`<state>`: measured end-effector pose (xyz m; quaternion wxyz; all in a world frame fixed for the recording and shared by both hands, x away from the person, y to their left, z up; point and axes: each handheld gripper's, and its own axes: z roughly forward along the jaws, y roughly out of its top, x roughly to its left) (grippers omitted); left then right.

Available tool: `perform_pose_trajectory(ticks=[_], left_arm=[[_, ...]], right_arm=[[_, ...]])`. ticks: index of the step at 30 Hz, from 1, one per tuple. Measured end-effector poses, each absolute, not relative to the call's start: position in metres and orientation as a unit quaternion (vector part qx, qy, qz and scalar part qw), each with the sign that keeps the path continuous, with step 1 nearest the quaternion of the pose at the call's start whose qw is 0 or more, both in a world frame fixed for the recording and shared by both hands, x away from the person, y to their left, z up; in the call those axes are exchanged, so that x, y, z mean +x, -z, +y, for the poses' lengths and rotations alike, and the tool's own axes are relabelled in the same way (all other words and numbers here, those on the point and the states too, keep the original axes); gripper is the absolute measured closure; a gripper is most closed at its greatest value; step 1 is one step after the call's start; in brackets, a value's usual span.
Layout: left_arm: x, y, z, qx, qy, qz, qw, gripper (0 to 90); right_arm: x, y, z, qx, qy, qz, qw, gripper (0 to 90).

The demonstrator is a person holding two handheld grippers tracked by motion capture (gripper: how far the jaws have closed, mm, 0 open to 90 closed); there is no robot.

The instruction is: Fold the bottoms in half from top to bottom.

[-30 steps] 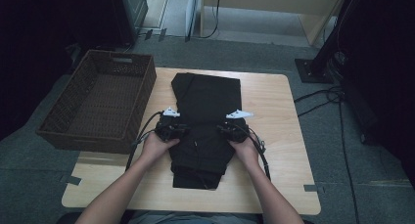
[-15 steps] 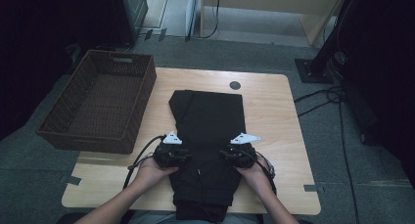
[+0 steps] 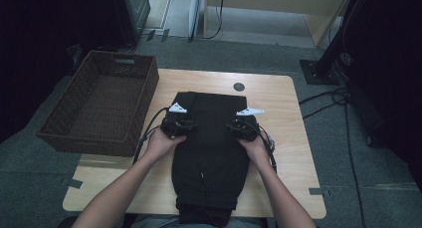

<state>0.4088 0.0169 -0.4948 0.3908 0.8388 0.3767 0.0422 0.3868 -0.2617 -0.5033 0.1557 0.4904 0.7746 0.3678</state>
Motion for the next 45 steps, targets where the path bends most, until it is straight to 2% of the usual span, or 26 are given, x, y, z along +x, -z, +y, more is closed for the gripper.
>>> perform_pose_trajectory(ticks=[7,16,23,28,34,40,42,45], left_arm=[[0.404,0.509,0.014,0.84,-0.042,0.38,0.384,68.0],[0.378,0.51,0.021,0.844,-0.02,0.363,0.393,68.7],[0.408,0.489,0.024,0.833,-0.035,0.379,0.402,63.3],[0.454,0.47,0.02,0.826,-0.057,0.398,0.394,58.6],[0.494,0.476,0.006,0.816,-0.065,0.434,0.376,53.6],[0.515,0.488,-0.013,0.825,-0.082,0.442,0.343,52.9],[0.52,0.494,-0.016,0.826,-0.089,0.447,0.332,54.5],[0.523,0.5,-0.017,0.827,-0.113,0.447,0.322,67.5]], right_arm=[[0.39,0.514,-0.262,0.492,-0.362,0.774,0.168,63.7],[0.353,0.518,-0.263,0.463,-0.371,0.783,0.185,63.8],[0.357,0.517,-0.266,0.473,-0.378,0.779,0.166,62.6],[0.359,0.516,-0.265,0.465,-0.372,0.785,0.17,62.2],[0.362,0.517,-0.27,0.479,-0.389,0.773,0.147,61.4],[0.362,0.517,-0.269,0.469,-0.386,0.78,0.151,61.3],[0.363,0.516,-0.269,0.467,-0.382,0.783,0.148,61.4],[0.366,0.514,-0.269,0.469,-0.372,0.783,0.169,60.5]])
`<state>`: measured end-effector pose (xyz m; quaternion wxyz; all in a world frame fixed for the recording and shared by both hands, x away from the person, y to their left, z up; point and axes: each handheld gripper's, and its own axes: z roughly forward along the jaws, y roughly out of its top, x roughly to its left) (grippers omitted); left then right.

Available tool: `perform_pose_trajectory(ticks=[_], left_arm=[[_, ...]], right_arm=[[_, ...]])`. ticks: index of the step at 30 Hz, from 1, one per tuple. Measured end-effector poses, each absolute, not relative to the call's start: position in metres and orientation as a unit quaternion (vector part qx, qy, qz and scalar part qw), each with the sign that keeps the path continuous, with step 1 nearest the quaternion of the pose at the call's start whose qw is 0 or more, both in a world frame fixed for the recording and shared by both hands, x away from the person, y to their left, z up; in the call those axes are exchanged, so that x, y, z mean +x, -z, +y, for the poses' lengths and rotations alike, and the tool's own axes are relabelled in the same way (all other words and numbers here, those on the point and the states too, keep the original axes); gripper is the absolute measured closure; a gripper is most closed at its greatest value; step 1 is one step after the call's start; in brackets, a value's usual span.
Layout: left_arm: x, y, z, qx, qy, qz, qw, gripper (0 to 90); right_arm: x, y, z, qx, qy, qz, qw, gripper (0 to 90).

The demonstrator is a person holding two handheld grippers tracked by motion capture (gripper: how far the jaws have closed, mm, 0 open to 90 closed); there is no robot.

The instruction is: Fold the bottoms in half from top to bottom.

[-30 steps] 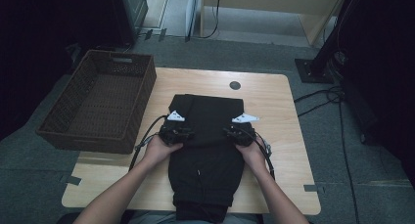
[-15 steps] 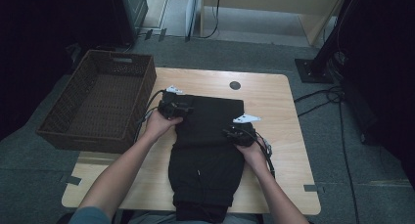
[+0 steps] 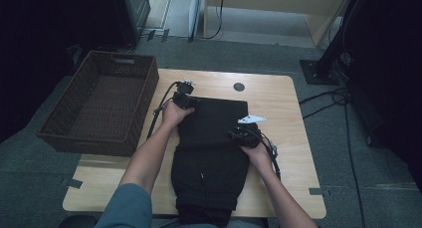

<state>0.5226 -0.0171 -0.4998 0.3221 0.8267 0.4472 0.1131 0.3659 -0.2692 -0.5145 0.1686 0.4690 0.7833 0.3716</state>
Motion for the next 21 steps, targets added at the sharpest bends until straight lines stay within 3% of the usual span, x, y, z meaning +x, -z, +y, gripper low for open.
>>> perform_pose_trajectory(ticks=[4,10,21], left_arm=[[0.527,0.499,-0.009,0.816,-0.12,0.466,0.322,89.4],[0.535,0.488,0.019,0.798,-0.109,0.492,0.331,90.0],[0.533,0.48,0.037,0.79,-0.11,0.51,0.322,90.0]], right_arm=[[0.376,0.517,-0.278,0.482,-0.386,0.768,0.172,61.3],[0.381,0.52,-0.284,0.484,-0.403,0.761,0.152,62.3],[0.376,0.52,-0.281,0.46,-0.381,0.779,0.19,66.9]])
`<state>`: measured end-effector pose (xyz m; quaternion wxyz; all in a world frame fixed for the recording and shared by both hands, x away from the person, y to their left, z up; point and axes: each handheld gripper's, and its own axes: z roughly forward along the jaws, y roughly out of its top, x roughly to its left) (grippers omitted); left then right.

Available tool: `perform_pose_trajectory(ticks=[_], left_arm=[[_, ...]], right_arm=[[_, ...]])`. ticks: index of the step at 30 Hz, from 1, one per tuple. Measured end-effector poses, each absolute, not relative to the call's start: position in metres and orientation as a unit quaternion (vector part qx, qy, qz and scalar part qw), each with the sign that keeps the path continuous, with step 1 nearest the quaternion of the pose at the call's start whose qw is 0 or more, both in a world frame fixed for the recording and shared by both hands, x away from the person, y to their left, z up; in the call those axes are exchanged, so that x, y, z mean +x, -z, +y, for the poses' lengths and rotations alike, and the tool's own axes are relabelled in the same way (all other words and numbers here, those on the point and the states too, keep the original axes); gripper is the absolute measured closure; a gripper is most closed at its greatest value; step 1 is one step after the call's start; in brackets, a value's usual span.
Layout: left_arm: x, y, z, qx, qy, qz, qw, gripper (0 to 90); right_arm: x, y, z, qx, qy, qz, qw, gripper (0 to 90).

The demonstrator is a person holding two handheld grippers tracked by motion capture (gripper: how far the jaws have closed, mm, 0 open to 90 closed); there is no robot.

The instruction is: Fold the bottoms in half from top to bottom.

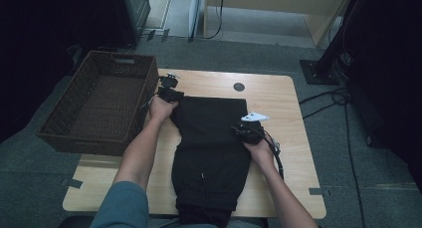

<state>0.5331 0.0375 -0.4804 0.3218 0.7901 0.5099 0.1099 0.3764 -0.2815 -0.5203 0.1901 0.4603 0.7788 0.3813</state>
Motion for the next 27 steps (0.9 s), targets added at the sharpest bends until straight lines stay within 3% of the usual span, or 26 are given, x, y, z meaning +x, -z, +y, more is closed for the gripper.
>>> perform_pose_trajectory(ticks=[6,10,17,21,27], left_arm=[[0.531,0.476,0.042,0.79,-0.102,0.502,0.337,89.4],[0.535,0.473,0.035,0.791,-0.075,0.491,0.357,73.9],[0.543,0.482,0.016,0.804,-0.069,0.488,0.332,61.5],[0.546,0.491,0.015,0.812,-0.066,0.485,0.318,63.9],[0.543,0.497,0.017,0.812,-0.061,0.485,0.318,79.4]], right_arm=[[0.376,0.519,-0.283,0.468,-0.381,0.776,0.184,66.9],[0.376,0.519,-0.283,0.472,-0.384,0.773,0.178,64.1],[0.381,0.513,-0.283,0.476,-0.375,0.778,0.167,59.8],[0.394,0.502,-0.307,0.511,-0.42,0.728,0.178,57.3],[0.436,0.516,-0.321,0.554,-0.418,0.703,0.158,45.3]])
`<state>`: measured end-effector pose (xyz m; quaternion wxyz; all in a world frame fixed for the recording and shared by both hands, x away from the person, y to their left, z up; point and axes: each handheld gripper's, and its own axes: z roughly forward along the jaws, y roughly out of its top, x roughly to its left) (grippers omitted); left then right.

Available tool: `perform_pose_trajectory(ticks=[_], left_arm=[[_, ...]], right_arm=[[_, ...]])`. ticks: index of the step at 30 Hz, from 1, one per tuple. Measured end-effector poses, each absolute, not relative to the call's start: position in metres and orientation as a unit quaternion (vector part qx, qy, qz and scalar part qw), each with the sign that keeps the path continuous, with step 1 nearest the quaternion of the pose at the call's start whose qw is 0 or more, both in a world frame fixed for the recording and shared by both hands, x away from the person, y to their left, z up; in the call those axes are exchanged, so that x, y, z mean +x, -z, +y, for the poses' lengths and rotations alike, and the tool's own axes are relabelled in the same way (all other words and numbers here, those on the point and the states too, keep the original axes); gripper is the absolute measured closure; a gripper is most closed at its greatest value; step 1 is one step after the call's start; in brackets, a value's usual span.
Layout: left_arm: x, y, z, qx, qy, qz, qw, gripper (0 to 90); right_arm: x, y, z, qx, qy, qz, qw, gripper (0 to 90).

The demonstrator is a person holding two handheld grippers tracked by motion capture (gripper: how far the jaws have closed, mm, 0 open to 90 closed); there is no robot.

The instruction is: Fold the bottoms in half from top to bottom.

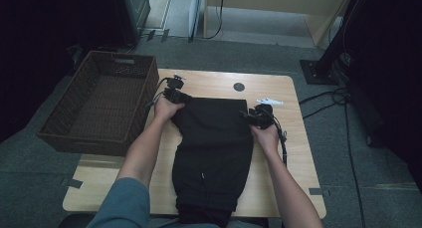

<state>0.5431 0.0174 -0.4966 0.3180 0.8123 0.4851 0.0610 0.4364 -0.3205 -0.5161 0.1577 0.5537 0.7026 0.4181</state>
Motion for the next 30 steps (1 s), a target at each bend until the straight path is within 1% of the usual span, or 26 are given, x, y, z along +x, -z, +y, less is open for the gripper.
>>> perform_pose_trajectory(ticks=[1,3,4,6,8,9,10,11,12,13,16,20,22,23,24,25,27,28,30], left_arm=[[0.543,0.497,0.018,0.813,-0.059,0.485,0.316,81.0],[0.541,0.495,0.018,0.816,-0.06,0.481,0.316,86.0],[0.541,0.495,0.018,0.816,-0.06,0.481,0.316,87.8],[0.538,0.492,0.018,0.823,-0.059,0.469,0.314,88.7],[0.536,0.49,0.018,0.821,-0.059,0.467,0.323,89.0],[0.535,0.489,0.019,0.819,-0.059,0.468,0.327,89.0],[0.534,0.488,0.02,0.818,-0.06,0.468,0.329,89.1],[0.534,0.488,0.021,0.817,-0.058,0.468,0.331,89.1],[0.533,0.487,0.023,0.817,-0.059,0.468,0.332,89.2],[0.533,0.486,0.025,0.814,-0.057,0.469,0.338,89.2],[0.532,0.482,0.026,0.812,-0.051,0.464,0.351,89.2],[0.531,0.479,0.026,0.809,-0.052,0.466,0.353,89.0],[0.532,0.479,0.027,0.805,-0.051,0.474,0.354,88.3],[0.532,0.478,0.027,0.803,-0.059,0.48,0.348,86.9],[0.532,0.478,0.028,0.801,-0.069,0.49,0.337,82.6],[0.533,0.478,0.03,0.798,-0.077,0.499,0.329,83.8],[0.534,0.478,0.036,0.794,-0.074,0.508,0.324,83.9],[0.534,0.478,0.037,0.792,-0.071,0.509,0.329,83.2],[0.533,0.475,0.036,0.788,-0.067,0.503,0.348,80.1]], right_arm=[[0.441,0.518,-0.319,0.557,-0.411,0.704,0.158,44.5],[0.452,0.521,-0.312,0.556,-0.391,0.712,0.179,43.9],[0.457,0.521,-0.308,0.554,-0.387,0.713,0.184,45.0],[0.465,0.519,-0.299,0.554,-0.372,0.719,0.195,48.2],[0.469,0.519,-0.291,0.55,-0.356,0.724,0.215,58.7],[0.47,0.519,-0.29,0.552,-0.353,0.724,0.218,66.2],[0.471,0.518,-0.29,0.56,-0.355,0.719,0.208,75.9],[0.472,0.516,-0.291,0.569,-0.352,0.716,0.199,80.9],[0.473,0.514,-0.293,0.578,-0.35,0.713,0.186,83.8],[0.473,0.512,-0.295,0.583,-0.35,0.711,0.176,84.6],[0.471,0.506,-0.303,0.584,-0.355,0.712,0.159,86.0],[0.467,0.497,-0.311,0.568,-0.358,0.721,0.17,86.1],[0.466,0.494,-0.316,0.568,-0.367,0.718,0.166,85.6],[0.466,0.493,-0.317,0.568,-0.366,0.717,0.171,85.5],[0.465,0.493,-0.318,0.568,-0.361,0.718,0.177,85.4],[0.464,0.492,-0.317,0.571,-0.347,0.719,0.191,85.1],[0.463,0.492,-0.321,0.576,-0.328,0.718,0.215,81.1],[0.462,0.492,-0.325,0.581,-0.332,0.711,0.216,76.1],[0.461,0.489,-0.331,0.589,-0.361,0.695,0.201,68.0]])
